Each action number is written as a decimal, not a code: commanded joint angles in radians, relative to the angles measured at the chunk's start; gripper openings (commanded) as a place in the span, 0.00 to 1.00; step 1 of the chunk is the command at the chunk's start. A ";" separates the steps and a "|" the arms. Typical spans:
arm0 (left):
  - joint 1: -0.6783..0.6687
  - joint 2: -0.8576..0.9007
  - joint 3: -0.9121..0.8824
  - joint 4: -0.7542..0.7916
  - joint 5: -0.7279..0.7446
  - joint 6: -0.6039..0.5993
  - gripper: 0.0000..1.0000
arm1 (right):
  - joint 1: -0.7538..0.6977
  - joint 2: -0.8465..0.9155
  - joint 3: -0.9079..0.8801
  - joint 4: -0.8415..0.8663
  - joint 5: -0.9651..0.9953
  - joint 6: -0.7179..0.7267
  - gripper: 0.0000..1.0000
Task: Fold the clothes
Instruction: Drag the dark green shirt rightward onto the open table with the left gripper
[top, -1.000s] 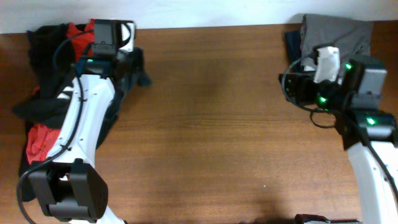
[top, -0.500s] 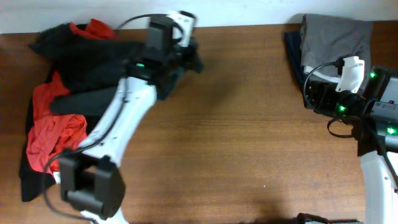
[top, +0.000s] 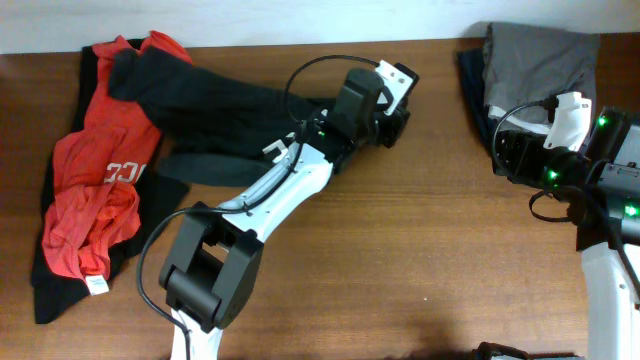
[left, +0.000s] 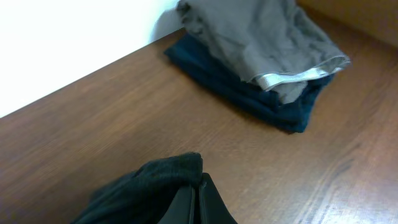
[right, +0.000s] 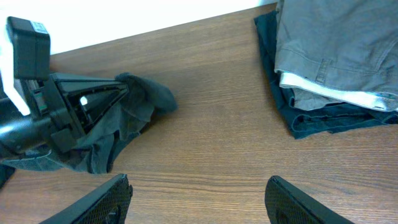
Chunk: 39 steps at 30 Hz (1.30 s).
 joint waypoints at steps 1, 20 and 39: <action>-0.011 0.004 0.016 0.019 0.136 -0.017 0.01 | -0.007 0.022 0.019 0.008 0.027 -0.002 0.73; 0.001 -0.008 0.302 -0.065 0.251 -0.108 0.01 | -0.067 0.068 0.019 0.062 0.048 0.047 0.74; 0.487 -0.084 0.395 -0.719 0.232 0.002 0.97 | 0.101 0.130 0.019 0.034 -0.011 -0.048 0.76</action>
